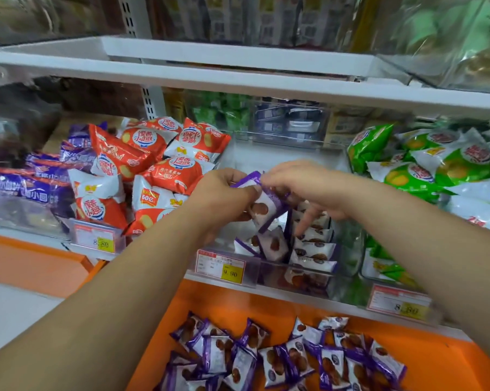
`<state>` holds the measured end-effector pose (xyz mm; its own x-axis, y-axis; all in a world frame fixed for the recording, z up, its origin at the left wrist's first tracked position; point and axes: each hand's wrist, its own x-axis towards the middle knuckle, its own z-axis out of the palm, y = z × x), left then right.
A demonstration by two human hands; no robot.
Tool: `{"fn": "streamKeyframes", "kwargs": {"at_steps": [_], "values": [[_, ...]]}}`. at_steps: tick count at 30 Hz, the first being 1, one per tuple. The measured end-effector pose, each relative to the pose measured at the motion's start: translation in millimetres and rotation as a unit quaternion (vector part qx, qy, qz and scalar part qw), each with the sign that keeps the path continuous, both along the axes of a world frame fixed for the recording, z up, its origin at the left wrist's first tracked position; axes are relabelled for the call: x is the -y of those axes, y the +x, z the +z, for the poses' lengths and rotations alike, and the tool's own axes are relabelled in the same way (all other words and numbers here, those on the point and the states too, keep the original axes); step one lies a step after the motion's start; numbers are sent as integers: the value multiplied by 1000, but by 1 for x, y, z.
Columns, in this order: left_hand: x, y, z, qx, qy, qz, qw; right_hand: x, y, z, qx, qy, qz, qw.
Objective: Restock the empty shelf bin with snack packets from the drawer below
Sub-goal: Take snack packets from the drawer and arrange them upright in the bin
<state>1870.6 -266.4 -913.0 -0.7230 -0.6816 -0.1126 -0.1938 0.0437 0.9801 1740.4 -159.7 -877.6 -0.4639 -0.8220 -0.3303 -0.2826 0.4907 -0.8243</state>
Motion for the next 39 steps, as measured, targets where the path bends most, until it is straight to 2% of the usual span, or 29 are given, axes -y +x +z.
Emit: {"fn": "streamKeyframes", "kwargs": {"at_steps": [3,4,6,7,10,13,15,16,17,18,19,21,24,28,30,31,33,35,37,39], "values": [[3,-8,1,-17,41,16,999,-7,-8,-4,-58,-69,41,995],[3,-10,2,-22,54,24,998,-12,-9,-4,-121,-81,78,986],[4,-15,2,-23,69,32,997,-19,-8,-8,-284,-92,139,944],[2,-17,3,-22,72,33,997,-21,-7,-10,-330,-105,148,926],[-4,-23,6,-41,103,38,993,-24,-4,-15,-350,-149,123,917],[-5,-29,10,-49,125,51,990,-23,-8,-14,-317,-170,21,933],[-2,-29,9,-20,111,62,992,-23,-15,-9,-245,-148,-67,956],[-1,-27,7,26,55,40,997,-23,-18,-6,-185,-139,-108,967],[-1,-25,2,97,-44,-11,994,-23,-20,-5,-118,-135,-145,973],[-4,-23,-3,170,-144,-82,971,-23,-21,-2,-58,-132,-174,974],[-8,-22,-8,237,-222,-148,934,-23,-23,-1,-13,-130,-194,972],[-15,-25,-14,321,-286,-217,877,-24,-27,1,34,-134,-215,967],[-20,-34,-22,348,-306,-218,859,-25,-31,3,66,-153,-213,963],[-24,-36,-22,371,-322,-220,843,-28,-32,0,29,-153,-197,968],[-19,-34,-13,362,-311,-204,855,-29,-32,-1,1,-154,-188,970],[-14,-32,-9,344,-296,-181,873,-28,-32,-2,-14,-154,-189,970],[-2,-30,-4,271,-220,-124,929,-25,-33,-4,-40,-152,-193,969],[3,-28,-4,174,-102,-74,977,-19,-35,-6,-50,-148,-203,967],[4,-27,-9,113,-25,-37,993,-12,-37,-7,-42,-143,-211,966],[5,-30,-15,77,-5,5,997,-6,-38,-8,-27,-122,-209,970]]}}
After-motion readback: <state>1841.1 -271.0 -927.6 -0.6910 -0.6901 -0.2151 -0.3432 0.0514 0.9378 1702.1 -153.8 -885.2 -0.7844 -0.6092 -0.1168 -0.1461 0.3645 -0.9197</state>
